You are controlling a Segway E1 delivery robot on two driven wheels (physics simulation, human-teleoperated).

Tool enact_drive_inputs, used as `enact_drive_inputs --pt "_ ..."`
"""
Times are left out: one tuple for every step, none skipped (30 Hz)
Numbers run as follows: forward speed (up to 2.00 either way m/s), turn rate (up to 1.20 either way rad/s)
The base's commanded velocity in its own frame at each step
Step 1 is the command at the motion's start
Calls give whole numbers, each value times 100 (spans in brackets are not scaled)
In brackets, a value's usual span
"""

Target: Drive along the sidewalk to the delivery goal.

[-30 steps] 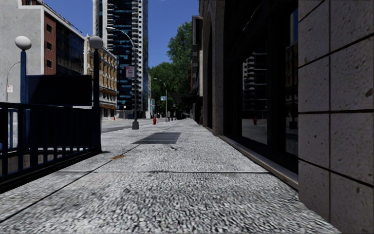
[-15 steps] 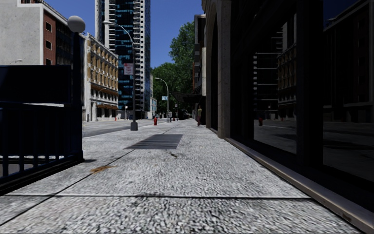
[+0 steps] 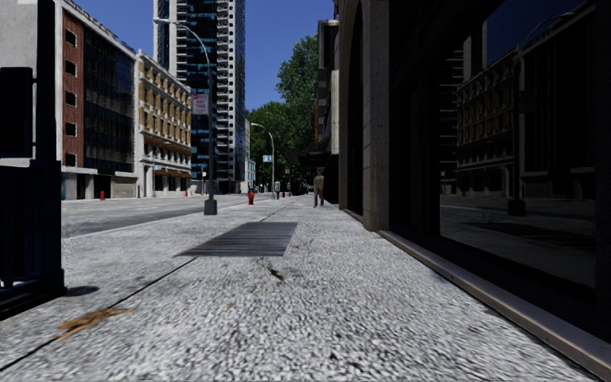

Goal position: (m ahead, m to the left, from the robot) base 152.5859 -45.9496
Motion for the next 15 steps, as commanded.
enact_drive_inputs --pt "199 0" --pt "199 0" --pt "199 0" --pt "199 0" --pt "199 0" --pt "199 4" --pt "199 4" --pt "199 14" --pt "199 20" --pt "199 21" --pt "199 21" --pt "199 21" --pt "199 21" --pt "199 21" --pt "199 25"
